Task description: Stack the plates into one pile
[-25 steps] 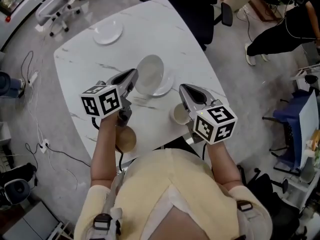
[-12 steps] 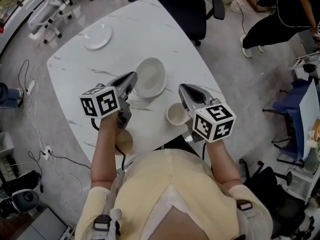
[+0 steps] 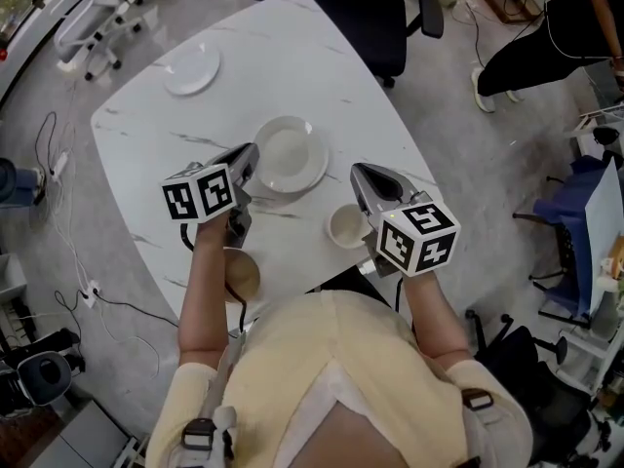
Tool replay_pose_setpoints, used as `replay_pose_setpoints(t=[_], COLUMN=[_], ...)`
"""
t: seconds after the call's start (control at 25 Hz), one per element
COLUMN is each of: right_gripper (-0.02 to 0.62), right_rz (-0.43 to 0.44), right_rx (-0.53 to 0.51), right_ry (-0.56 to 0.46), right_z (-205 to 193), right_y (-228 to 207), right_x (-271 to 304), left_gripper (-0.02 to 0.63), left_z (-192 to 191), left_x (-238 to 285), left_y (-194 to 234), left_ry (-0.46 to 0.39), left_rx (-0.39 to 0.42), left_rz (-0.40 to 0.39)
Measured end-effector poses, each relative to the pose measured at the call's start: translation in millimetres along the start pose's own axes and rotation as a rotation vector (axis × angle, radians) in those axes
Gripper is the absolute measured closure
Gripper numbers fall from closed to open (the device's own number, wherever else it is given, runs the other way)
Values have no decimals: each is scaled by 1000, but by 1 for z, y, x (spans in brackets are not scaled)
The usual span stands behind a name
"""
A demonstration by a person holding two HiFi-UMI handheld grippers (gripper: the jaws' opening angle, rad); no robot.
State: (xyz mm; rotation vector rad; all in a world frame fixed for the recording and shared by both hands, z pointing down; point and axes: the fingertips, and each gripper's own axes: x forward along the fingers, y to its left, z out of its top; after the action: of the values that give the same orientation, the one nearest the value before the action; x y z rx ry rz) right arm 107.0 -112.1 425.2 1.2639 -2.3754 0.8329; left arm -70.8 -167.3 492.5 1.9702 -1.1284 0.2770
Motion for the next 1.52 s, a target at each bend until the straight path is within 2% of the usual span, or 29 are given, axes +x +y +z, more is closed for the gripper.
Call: replay_pose_setpoints(t=[0.16, 0.32, 0.44, 0.6, 0.8, 1.16, 1.52], right_gripper=[592, 592, 592, 592, 592, 592, 592], right_rz=[7, 15, 17, 17, 18, 38, 60], right_rx=[-1, 0, 2, 5, 8, -2, -23], right_ry=[11, 18, 22, 27, 29, 38, 42], right_z=[0, -1, -2, -3, -2, 0, 2], right_y=[1, 1, 0, -2, -3, -1, 7], right_x=[5, 7, 8, 11, 13, 16, 17], left_gripper=[568, 560, 554, 551, 548, 484, 479], left_z=[-8, -20, -25, -25, -23, -20, -12], left_x=[5, 13, 15, 17, 18, 15, -14], left_y=[10, 16, 25, 28, 27, 24, 18], left_ry=[26, 60, 80, 82, 69, 30, -28], left_rx=[16, -1, 26, 48, 79, 87, 29], left_rz=[25, 42, 89, 106, 109, 119, 102])
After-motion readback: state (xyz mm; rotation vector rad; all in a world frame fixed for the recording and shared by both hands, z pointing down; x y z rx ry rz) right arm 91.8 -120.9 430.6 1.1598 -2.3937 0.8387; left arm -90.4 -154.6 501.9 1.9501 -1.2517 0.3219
